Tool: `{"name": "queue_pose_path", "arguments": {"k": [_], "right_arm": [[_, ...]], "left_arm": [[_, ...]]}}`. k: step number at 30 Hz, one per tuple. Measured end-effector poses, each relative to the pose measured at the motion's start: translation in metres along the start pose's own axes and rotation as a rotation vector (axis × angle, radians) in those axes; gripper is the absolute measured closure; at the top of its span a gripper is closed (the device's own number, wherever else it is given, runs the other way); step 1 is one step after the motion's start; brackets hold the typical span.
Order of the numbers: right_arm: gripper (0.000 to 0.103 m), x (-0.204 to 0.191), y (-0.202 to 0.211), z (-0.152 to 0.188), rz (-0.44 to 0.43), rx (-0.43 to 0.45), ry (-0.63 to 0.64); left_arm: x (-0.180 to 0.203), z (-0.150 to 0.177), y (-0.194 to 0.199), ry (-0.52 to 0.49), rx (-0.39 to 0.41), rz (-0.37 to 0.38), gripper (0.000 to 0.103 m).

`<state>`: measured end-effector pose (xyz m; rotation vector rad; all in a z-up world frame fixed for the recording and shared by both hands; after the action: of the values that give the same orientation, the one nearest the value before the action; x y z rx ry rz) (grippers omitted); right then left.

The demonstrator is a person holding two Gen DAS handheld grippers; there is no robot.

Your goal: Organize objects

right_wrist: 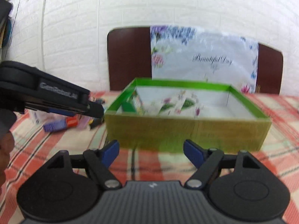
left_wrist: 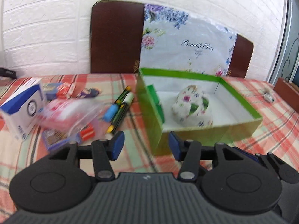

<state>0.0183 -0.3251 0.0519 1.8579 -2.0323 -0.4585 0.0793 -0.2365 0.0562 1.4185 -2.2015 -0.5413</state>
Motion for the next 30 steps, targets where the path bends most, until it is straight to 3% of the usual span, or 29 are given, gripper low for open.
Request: {"name": "queue_pose_path", "arguments": {"k": [4, 7, 12, 16, 20, 22, 24, 27, 30], "right_arm": [[0.026, -0.025, -0.016, 0.017, -0.071, -0.112, -0.007], [0.027, -0.048, -0.026, 0.021, -0.098, -0.149, 0.041], [0.025, -0.09, -0.043, 0.014, -0.165, -0.168, 0.1], [0.024, -0.126, -0.059, 0.004, -0.228, -0.162, 0.145], [0.024, -0.164, -0.081, -0.012, -0.283, -0.136, 0.193], [0.009, -0.177, -0.097, -0.024, -0.24, -0.112, 0.239], [0.001, -0.185, -0.11, -0.036, -0.218, -0.087, 0.256], [0.001, -0.198, -0.129, -0.044, -0.229, -0.102, 0.287], [0.008, -0.202, -0.139, -0.041, -0.245, -0.137, 0.285]], "left_arm": [[-0.033, 0.025, -0.007, -0.013, -0.067, -0.093, 0.048], [-0.066, 0.041, -0.013, 0.01, -0.119, -0.163, 0.048], [-0.12, 0.054, 0.002, 0.015, -0.051, -0.252, 0.04], [-0.17, 0.055, 0.016, 0.053, 0.018, -0.328, 0.04], [-0.197, 0.052, 0.028, 0.134, 0.06, -0.3, 0.042], [-0.203, 0.054, 0.033, 0.185, 0.096, -0.254, 0.042], [-0.204, 0.054, 0.034, 0.196, 0.108, -0.244, 0.042], [-0.197, 0.053, 0.029, 0.154, 0.102, -0.266, 0.038], [-0.196, 0.055, 0.03, 0.14, 0.1, -0.273, 0.037]]}}
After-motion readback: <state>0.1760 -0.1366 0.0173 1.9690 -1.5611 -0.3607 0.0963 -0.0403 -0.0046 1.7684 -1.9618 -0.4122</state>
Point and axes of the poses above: each gripper's, at about its wrist camera, not at the fingertips, and y roughly against the way its jaws point, x to its right, z to its underside, the point moved 9 cm from there along -y, roughly the way its jaws point, and after that the axes turned 4 degrees about y, right-handed, at the moved point
